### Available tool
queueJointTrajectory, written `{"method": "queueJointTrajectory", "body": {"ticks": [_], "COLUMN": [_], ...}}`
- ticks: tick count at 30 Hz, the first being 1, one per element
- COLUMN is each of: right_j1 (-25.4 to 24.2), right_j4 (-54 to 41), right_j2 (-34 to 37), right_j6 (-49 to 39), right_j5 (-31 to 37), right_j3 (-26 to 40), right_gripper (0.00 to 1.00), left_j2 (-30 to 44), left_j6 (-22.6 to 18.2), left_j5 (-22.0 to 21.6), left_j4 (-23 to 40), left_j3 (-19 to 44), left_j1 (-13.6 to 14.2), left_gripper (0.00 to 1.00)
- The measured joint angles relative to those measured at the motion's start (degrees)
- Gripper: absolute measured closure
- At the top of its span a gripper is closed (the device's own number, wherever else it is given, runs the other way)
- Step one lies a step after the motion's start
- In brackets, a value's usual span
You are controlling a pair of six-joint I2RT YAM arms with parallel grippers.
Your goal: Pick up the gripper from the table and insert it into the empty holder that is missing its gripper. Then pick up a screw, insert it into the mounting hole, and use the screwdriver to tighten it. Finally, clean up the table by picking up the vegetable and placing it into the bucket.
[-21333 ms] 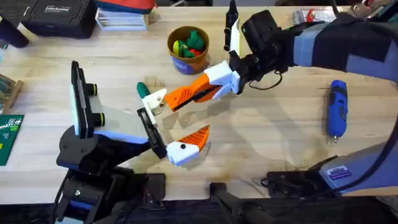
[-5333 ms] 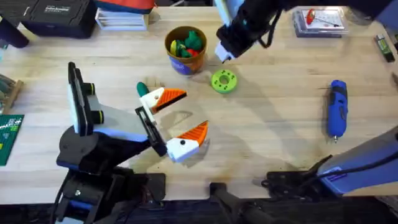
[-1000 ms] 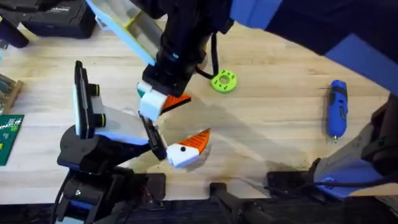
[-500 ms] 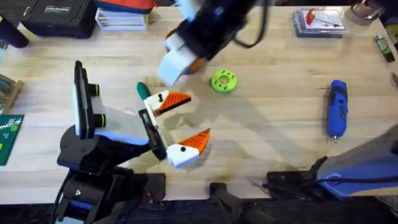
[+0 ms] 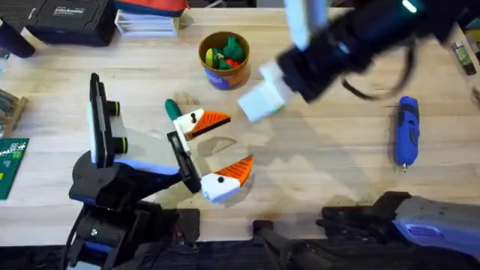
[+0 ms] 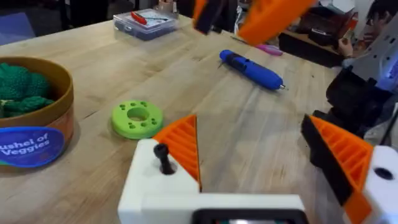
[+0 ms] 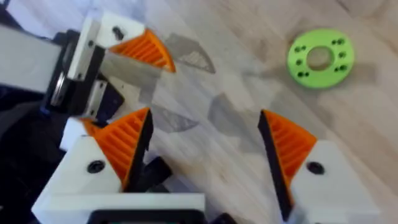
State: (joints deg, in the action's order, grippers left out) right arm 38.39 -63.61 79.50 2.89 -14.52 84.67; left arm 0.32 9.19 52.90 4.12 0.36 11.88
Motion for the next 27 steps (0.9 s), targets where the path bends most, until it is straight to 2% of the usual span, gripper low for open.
{"method": "queueJointTrajectory", "body": {"ticks": [4,9,13,20,21,23,26,27], "right_j1": [-2.53,-5.41,-5.68,-5.68,-5.68,-5.68,-5.68,-5.68], "right_j4": [2.05,0.34,-2.82,-2.85,-2.84,-2.84,-2.84,-2.84], "right_j2": [-10.17,-18.19,-19.55,-19.38,-19.40,-19.38,-19.00,-18.66], "right_j6": [0.80,-3.46,-8.20,-11.02,-11.10,-11.31,-11.56,-11.65], "right_j5": [-4.98,-14.03,-18.22,-20.33,-20.39,-20.55,-20.86,-20.93], "right_j3": [-9.07,-14.73,-16.29,-16.64,-16.64,-16.64,-16.64,-16.64], "right_gripper": [0.008,0.008,0.008,0.009,0.009,0.009,0.008,0.008], "left_j2": [-0.02,-0.01,0.00,-0.01,-0.02,0.00,0.00,-0.01], "left_j6": [0.00,0.00,0.00,-0.02,-0.04,-0.12,-0.17,-0.40], "left_j5": [0.00,0.02,0.00,0.01,0.02,0.01,0.02,0.00], "left_j4": [0.00,0.00,0.00,0.00,0.00,0.00,-0.01,-0.02], "left_j3": [0.00,0.00,0.00,0.00,0.00,0.00,0.00,0.00], "left_j1": [0.00,0.00,0.00,0.00,0.00,0.00,0.00,0.00], "left_gripper": [0.015,0.015,0.015,0.030,0.093,0.387,0.880,0.964]}}
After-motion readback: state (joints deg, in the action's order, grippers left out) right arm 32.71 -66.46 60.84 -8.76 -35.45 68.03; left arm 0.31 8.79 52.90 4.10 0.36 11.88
